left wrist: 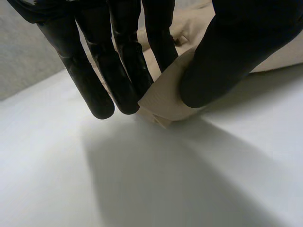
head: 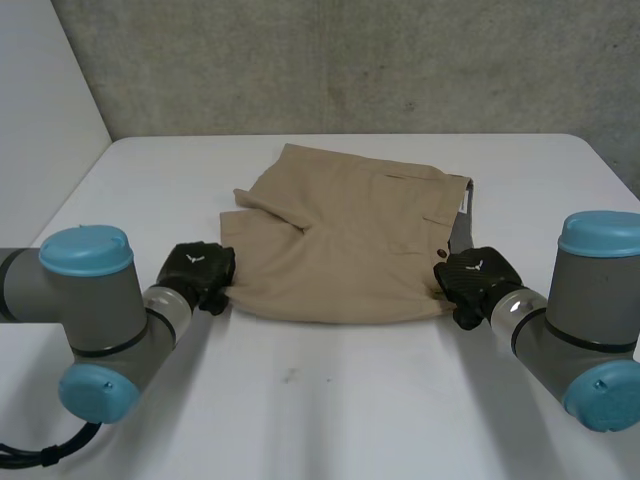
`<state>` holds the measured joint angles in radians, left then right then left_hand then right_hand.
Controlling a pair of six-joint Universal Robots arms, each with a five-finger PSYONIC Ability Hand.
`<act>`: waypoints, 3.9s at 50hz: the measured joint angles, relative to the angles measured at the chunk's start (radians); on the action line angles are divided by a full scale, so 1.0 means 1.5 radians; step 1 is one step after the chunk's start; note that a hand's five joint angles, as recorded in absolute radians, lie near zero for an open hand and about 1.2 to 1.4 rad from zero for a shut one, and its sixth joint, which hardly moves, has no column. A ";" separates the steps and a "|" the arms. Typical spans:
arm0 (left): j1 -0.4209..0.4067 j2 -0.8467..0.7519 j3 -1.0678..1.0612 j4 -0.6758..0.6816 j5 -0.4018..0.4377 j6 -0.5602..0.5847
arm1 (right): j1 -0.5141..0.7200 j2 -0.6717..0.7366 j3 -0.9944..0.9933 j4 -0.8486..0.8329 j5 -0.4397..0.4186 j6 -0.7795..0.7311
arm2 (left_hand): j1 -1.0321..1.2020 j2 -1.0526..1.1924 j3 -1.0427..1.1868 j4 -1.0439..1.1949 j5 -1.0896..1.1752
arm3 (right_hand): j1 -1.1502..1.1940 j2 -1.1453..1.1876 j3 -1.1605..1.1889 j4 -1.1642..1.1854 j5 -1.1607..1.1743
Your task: Fold the shorts.
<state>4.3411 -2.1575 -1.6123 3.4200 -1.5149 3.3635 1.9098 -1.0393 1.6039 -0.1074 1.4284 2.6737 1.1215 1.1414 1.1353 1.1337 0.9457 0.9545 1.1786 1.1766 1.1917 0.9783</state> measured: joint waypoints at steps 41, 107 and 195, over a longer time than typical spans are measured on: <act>-0.093 0.353 -0.095 -0.423 -0.066 0.272 | -0.052 -0.150 -0.053 0.452 -0.135 -0.239 | 0.004 0.038 0.035 0.046 0.033 | 0.010 0.000 0.000 0.000 0.003; -0.104 0.055 0.014 0.056 -0.149 0.137 | -0.055 -0.023 0.061 -0.098 0.006 0.072 | -0.617 -0.625 -0.610 -0.617 -0.599 | -0.239 -0.313 -0.321 -0.332 -0.323; -0.236 -0.144 0.364 -0.180 -0.135 -0.006 | 0.034 0.021 -0.229 0.083 -0.049 0.173 | -0.458 -0.473 -0.469 -0.466 -0.454 | -0.499 -0.636 -0.642 -0.636 -0.604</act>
<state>3.9873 -2.3738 -1.0662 3.1506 -1.7167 3.3548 1.9609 -1.0080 1.2608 0.0176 1.3556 2.9339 0.4342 0.4323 0.4318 0.4341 0.2641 0.2056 0.2251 0.2132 0.2384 0.0724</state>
